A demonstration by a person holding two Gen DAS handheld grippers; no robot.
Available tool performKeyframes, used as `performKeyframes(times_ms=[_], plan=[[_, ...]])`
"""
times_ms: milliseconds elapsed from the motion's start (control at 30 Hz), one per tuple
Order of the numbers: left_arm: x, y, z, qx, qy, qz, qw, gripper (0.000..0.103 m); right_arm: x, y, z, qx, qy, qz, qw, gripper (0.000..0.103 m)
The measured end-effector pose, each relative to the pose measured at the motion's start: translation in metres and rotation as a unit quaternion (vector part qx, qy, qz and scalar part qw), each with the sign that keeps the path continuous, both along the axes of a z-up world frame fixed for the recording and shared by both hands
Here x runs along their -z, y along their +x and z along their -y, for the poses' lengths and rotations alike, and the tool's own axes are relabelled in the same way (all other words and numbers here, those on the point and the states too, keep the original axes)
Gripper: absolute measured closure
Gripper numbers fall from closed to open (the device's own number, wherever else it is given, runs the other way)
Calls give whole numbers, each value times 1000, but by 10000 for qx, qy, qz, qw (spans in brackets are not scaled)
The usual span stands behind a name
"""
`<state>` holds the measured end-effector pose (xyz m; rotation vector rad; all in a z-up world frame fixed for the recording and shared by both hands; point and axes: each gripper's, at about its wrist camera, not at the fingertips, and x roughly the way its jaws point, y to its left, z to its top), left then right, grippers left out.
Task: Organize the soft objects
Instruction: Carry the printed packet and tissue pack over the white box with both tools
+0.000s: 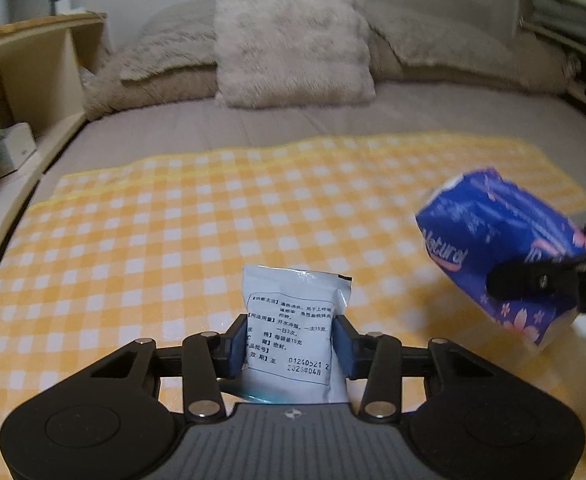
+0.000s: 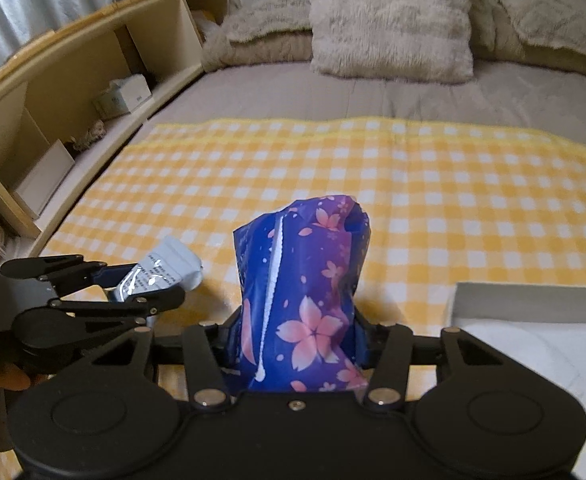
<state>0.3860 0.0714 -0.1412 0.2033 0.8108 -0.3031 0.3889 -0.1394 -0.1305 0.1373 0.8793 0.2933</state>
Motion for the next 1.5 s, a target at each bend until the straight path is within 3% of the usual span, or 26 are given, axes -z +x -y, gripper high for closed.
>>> performKeyframes(times_ms=[167, 433, 867, 1233, 1400, 1500], plan=[[-33, -21, -2, -271, -347, 254, 9987, 58, -23, -20, 15, 0, -9, 276, 9996, 52], [-82, -53, 11, -419, -575, 619, 9955, 58, -58, -59, 54, 46, 69, 663, 9978, 52], [-129, -97, 70, -290, -957, 904, 9909, 57, -98, -109, 117, 373, 132, 1213, 9918, 51], [-114, -98, 136, 64, -1391, 578, 9886, 57, -97, -123, 171, 893, 102, 1180, 9889, 51], [-94, -85, 169, 220, -1514, 188, 9881, 57, -87, -120, 191, 1121, 86, 920, 9894, 51], [-80, -73, 187, 290, -1869, -262, 9816, 57, -78, -117, 203, 1271, 46, 715, 9893, 51]])
